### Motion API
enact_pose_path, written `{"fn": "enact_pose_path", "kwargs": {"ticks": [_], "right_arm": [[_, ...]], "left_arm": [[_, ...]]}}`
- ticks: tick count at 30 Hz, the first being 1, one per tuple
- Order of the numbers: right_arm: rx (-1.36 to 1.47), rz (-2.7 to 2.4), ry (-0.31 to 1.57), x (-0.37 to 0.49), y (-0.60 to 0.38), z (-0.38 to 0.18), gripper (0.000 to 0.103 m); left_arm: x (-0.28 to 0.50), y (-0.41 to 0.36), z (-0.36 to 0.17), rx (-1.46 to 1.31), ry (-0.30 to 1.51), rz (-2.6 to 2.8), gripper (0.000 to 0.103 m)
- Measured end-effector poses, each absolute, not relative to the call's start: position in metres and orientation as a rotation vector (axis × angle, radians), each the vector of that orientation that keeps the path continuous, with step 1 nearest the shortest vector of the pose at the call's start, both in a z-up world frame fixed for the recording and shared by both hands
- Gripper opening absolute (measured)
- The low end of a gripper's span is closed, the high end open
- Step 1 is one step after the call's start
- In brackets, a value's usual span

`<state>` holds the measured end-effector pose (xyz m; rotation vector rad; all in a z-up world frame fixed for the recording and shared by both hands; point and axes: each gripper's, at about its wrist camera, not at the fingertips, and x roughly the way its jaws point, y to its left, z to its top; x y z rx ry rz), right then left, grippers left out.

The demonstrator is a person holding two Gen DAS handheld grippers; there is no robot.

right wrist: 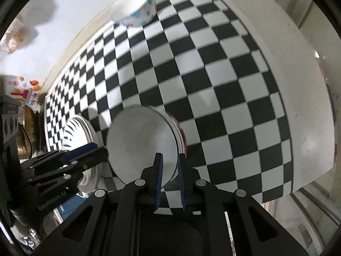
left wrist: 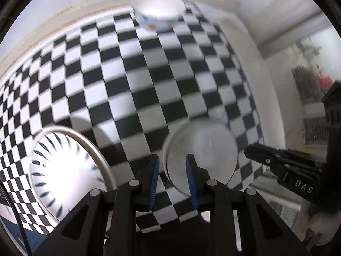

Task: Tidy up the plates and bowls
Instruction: 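Grasp the blue-dot bowl rim with the left tool and lift it, then nest the blue-dot bowl into the bowls held by the right tool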

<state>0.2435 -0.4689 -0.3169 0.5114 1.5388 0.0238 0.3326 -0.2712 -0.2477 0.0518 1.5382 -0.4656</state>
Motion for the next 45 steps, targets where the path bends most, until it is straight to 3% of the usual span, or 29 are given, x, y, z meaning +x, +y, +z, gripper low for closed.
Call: {"fn": "enact_pose_path", "kwargs": {"ticks": [5, 12, 25, 36, 39, 45], "right_arm": [[0.523, 0.038, 1.500, 0.277, -0.482, -0.297, 0.016], [0.566, 0.050, 1.443, 0.355, -0.500, -0.296, 0.022], [0.601, 0.052, 1.452, 0.515, -0.509, -0.354, 0.022], [0.540, 0.015, 1.556, 0.563, -0.498, -0.417, 0.022], [0.531, 0.020, 1.554, 0.563, -0.496, -0.422, 0.014], [0.459, 0.010, 1.546, 0.562, -0.490, -0.417, 0.012]], "left_arm": [[0.380, -0.263, -0.229, -0.034, 1.493, -0.430, 0.026], [0.457, -0.262, -0.240, -0.093, 1.508, -0.364, 0.026], [0.575, -0.279, -0.295, -0.193, 1.591, -0.300, 0.026], [0.601, -0.305, -0.350, -0.159, 1.673, -0.321, 0.025], [0.599, -0.310, -0.354, -0.157, 1.672, -0.341, 0.023], [0.593, -0.317, -0.349, -0.096, 1.633, -0.350, 0.023]]}}
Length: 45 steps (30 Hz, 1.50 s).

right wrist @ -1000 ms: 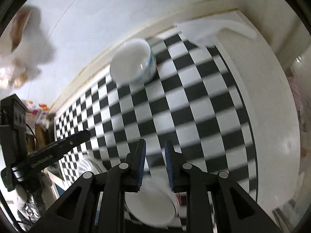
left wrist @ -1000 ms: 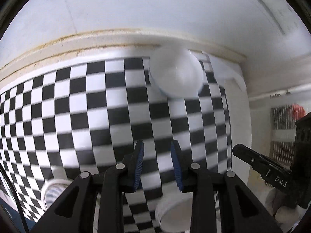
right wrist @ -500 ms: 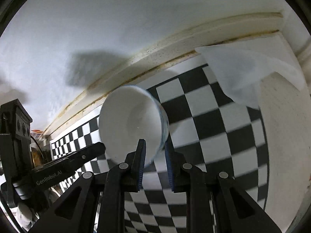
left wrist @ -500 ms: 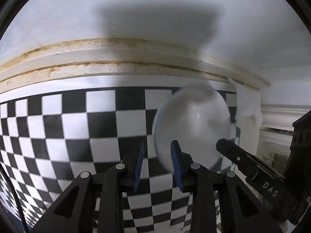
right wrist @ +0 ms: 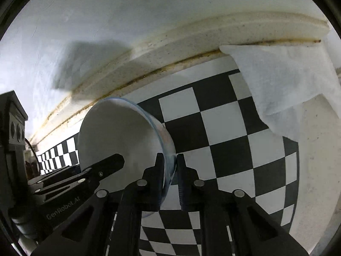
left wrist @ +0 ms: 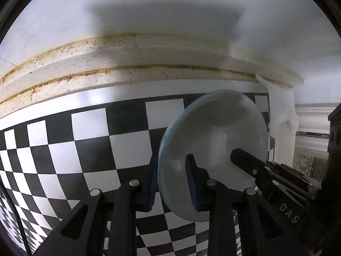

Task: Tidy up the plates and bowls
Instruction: 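Nest the blue-dot bowl into the bowls held by the right tool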

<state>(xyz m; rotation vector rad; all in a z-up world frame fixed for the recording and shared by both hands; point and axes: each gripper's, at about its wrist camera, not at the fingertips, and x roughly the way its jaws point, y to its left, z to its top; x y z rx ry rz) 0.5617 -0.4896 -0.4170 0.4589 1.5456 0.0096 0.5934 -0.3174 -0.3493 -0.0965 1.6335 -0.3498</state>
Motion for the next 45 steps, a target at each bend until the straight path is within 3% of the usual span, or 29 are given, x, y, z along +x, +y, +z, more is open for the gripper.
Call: {"fn": "enact_pose_path", "kwargs": {"ticks": [13, 30, 38, 45], "right_arm": [[0.448, 0.030, 1.473, 0.528, -0.469, -0.366, 0.012], [0.438, 0.019, 1.328, 0.404, -0.459, -0.245, 0.012], [0.438, -0.016, 1.324, 0.325, -0.451, -0.226, 0.012], [0.471, -0.038, 1.379, 0.270, -0.445, -0.252, 0.012]], "left_arm": [[0.551, -0.314, -0.294, -0.057, 1.528, -0.399, 0.023], [0.437, -0.287, -0.198, 0.001, 1.385, -0.499, 0.023], [0.368, -0.277, -0.199, 0.028, 1.405, -0.545, 0.023], [0.324, -0.272, -0.229, 0.051, 1.487, -0.561, 0.023]]}}
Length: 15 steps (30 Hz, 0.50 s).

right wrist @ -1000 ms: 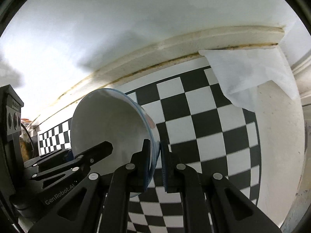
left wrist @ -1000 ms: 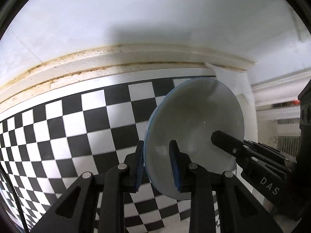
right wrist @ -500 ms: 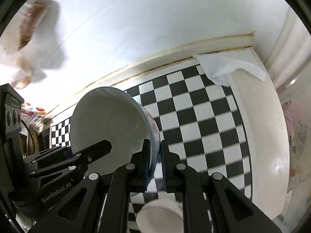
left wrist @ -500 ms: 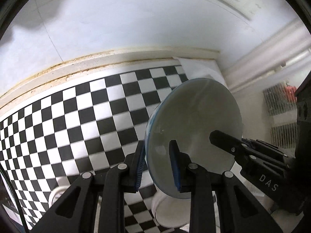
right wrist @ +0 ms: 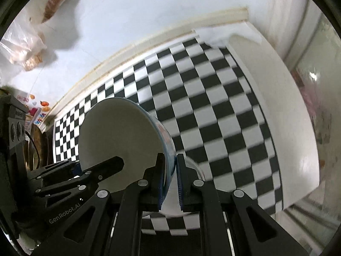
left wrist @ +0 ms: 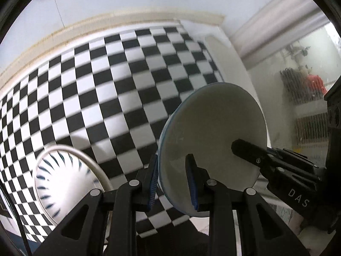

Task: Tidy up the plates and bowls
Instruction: 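Nest the blue-dot bowl into the bowls held by the right tool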

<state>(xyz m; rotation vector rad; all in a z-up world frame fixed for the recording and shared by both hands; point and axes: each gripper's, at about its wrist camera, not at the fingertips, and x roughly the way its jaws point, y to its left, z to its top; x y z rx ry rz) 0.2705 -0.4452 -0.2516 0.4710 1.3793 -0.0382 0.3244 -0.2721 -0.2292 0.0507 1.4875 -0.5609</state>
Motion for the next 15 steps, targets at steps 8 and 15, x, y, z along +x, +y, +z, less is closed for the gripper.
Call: {"fn": "enact_pose_path", "kwargs": {"ticks": [8, 15], "right_arm": [[0.508, -0.059, 1.462, 0.243, -0.446, -0.294, 0.012], [0.527, -0.065, 1.530, 0.240, -0.450, -0.322, 0.013]], "left_arm": [[0.312, -0.282, -0.265, 0.104, 1.577, -0.559, 0.023], [0.312, -0.289, -0.287, 0.126, 1.626, -0.547, 0.023]]}}
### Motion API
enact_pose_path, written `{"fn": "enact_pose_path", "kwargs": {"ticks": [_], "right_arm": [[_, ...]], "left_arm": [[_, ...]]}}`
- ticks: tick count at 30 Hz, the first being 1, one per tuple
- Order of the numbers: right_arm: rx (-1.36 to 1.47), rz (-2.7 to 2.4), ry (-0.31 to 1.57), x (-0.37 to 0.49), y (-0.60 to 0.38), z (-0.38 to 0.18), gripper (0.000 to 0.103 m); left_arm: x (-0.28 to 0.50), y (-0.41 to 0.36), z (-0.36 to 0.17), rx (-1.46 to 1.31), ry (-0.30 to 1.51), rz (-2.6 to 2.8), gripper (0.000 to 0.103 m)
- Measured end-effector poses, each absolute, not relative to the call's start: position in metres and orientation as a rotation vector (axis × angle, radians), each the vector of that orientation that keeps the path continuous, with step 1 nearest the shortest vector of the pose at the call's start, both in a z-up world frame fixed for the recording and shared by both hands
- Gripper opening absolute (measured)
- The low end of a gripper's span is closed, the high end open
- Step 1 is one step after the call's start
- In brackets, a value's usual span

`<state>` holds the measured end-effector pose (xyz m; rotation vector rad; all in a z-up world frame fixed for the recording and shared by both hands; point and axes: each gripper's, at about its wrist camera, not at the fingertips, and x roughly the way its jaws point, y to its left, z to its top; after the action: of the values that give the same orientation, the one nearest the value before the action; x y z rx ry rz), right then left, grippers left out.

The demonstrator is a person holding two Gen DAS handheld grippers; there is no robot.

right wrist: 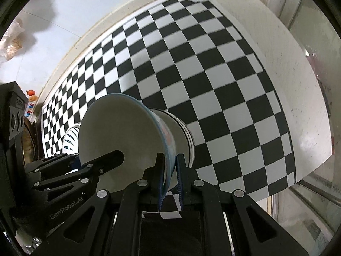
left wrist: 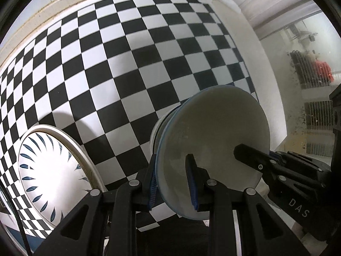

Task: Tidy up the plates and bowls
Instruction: 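Nest the blue-dot bowl into the bowls held by the right tool, then set the bowl stack on the cloth with the right tool while the left tool opens and withdraws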

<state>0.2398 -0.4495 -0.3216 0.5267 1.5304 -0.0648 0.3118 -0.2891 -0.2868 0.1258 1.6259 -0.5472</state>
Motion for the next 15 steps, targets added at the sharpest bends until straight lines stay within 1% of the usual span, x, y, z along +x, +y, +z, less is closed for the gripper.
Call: {"fn": "enact_pose_path", "kwargs": {"ticks": [15], "right_arm": [[0.511, -0.070, 1.584, 0.2426, -0.4541, -0.3322, 0.012]], "left_arm": [[0.3090, -0.2950, -0.2897, 0.154, 1.634, -0.531, 0.023]]}}
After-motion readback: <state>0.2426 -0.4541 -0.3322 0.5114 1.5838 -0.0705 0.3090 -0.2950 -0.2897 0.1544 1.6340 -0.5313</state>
